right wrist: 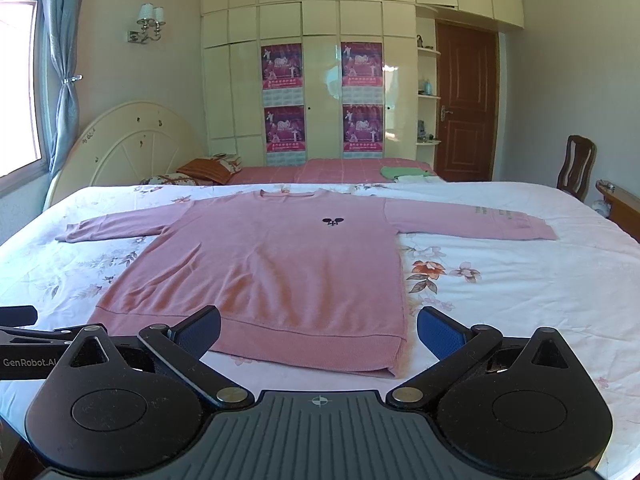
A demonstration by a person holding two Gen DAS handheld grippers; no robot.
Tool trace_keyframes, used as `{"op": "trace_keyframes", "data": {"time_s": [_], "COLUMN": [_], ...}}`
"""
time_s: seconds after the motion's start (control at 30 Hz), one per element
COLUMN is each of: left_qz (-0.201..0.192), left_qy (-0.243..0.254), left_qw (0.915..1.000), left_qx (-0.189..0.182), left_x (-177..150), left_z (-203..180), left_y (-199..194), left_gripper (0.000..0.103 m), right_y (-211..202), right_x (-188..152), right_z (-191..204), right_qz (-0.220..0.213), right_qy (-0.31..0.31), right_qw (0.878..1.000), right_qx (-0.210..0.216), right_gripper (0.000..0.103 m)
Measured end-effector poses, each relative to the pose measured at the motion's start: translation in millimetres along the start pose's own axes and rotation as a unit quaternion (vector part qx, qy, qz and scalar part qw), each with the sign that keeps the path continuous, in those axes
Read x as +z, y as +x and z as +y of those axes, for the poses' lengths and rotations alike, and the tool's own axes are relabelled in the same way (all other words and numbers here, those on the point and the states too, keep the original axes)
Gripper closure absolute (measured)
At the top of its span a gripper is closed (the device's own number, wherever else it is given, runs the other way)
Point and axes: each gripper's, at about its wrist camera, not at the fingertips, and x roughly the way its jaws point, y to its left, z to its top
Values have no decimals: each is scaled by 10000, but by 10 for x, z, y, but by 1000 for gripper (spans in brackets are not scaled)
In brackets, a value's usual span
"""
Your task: Fold small clothes
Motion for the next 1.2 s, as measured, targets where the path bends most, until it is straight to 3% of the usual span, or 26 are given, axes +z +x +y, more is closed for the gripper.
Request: {"op": "trace_keyframes", "data": {"time_s": [0.93, 1.2], "left_qz": [52, 188], "left_qy": [11, -596], "left_qw": [10000, 9971], "left_qx": [80, -443], "left_x": [-29, 11], "left_z": [29, 106], "left_y": [48, 147], "left_gripper": [0, 0], "right_y": [59, 115], "right_x": [-8, 22], "right_z": [66, 17], "right_qz": [40, 13], "right_qy": [-75, -81], "right_qw": [10000, 10000], "right_qx": [43, 30], "right_gripper": [0, 0]}}
